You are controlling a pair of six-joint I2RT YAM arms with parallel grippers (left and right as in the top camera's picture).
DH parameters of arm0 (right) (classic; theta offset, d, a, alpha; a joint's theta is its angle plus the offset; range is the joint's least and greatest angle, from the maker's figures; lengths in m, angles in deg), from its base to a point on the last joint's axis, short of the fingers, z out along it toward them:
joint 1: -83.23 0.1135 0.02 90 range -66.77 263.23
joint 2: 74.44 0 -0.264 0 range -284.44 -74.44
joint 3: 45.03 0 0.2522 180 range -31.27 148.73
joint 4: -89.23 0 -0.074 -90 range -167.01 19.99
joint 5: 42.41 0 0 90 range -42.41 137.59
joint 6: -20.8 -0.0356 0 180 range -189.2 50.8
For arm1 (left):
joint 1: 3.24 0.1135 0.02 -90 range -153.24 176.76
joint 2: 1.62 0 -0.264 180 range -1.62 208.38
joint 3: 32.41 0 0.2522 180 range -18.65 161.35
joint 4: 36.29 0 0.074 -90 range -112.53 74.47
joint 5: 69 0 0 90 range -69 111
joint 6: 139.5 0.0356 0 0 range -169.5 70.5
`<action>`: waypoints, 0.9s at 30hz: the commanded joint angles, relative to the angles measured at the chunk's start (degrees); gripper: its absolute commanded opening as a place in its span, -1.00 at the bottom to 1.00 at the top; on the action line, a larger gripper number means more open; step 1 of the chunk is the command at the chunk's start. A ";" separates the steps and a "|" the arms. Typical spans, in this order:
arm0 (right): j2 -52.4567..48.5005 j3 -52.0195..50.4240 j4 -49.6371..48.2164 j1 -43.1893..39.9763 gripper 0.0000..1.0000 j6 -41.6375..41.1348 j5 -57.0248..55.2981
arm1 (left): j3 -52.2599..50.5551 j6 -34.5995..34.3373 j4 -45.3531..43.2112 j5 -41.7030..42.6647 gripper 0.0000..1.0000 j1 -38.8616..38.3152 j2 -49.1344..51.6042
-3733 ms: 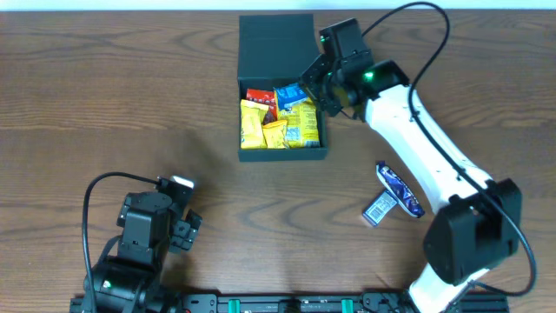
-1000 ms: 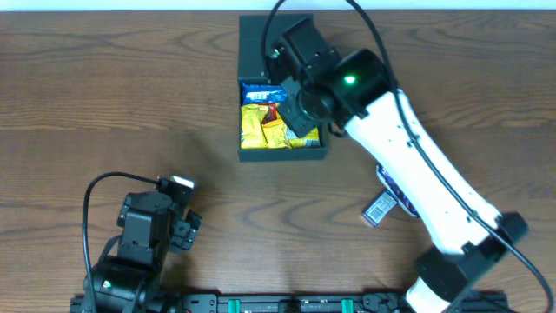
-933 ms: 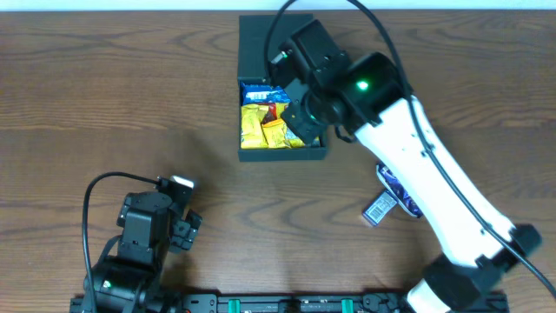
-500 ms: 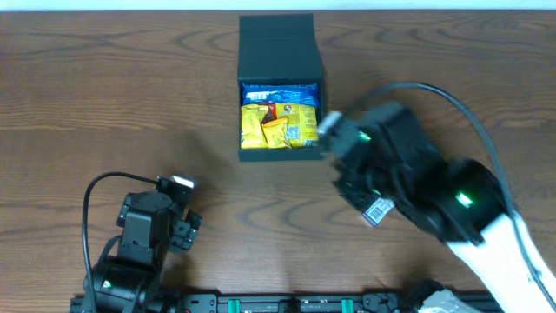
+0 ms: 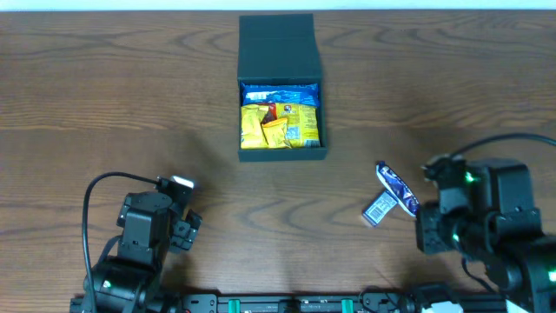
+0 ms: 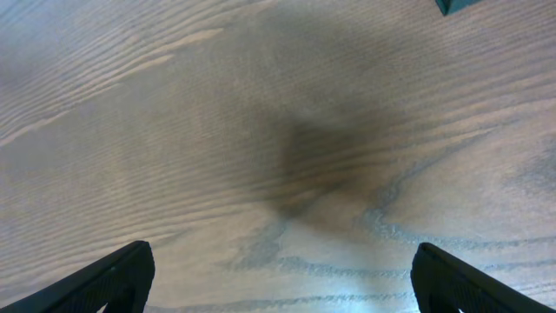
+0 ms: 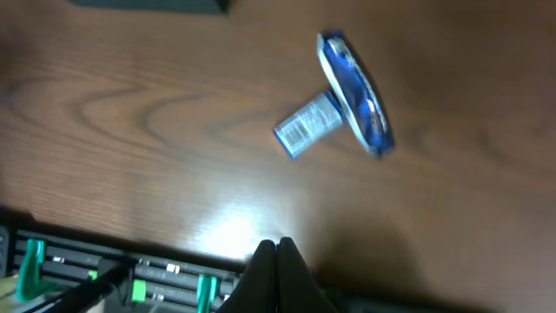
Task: Pack container
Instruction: 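Withdraw the right gripper toward the eclipse mints tin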
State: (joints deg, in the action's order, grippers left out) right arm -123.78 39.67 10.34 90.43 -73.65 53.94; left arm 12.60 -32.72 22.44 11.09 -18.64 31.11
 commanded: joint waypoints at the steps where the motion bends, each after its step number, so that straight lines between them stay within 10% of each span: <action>1: 1.60 -0.24 1.86 -5.92 -0.96 -1.70 0.98 | 0.02 0.61 0.04 -0.76 0.90 0.39 -0.13; 11: 6.99 -0.24 6.97 -16.79 -0.74 -3.32 5.97 | 0.02 0.61 0.04 -0.76 0.90 0.39 -0.13; 17: 0.90 -0.24 9.92 -16.59 0.09 -0.68 6.71 | 0.02 0.61 0.04 -0.76 0.91 0.39 -0.13; 23: -8.85 -0.24 9.40 -12.96 0.22 1.14 8.04 | 0.02 0.61 0.04 -0.76 0.90 0.39 -0.13; 27: -13.46 -0.26 7.93 -8.76 0.17 -20.59 2.99 | 0.02 0.61 0.04 -0.76 0.90 0.39 -0.13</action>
State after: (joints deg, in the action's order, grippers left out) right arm -136.61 39.49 19.13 79.72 -80.03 60.25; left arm 12.60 -32.72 22.44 11.11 -18.64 31.11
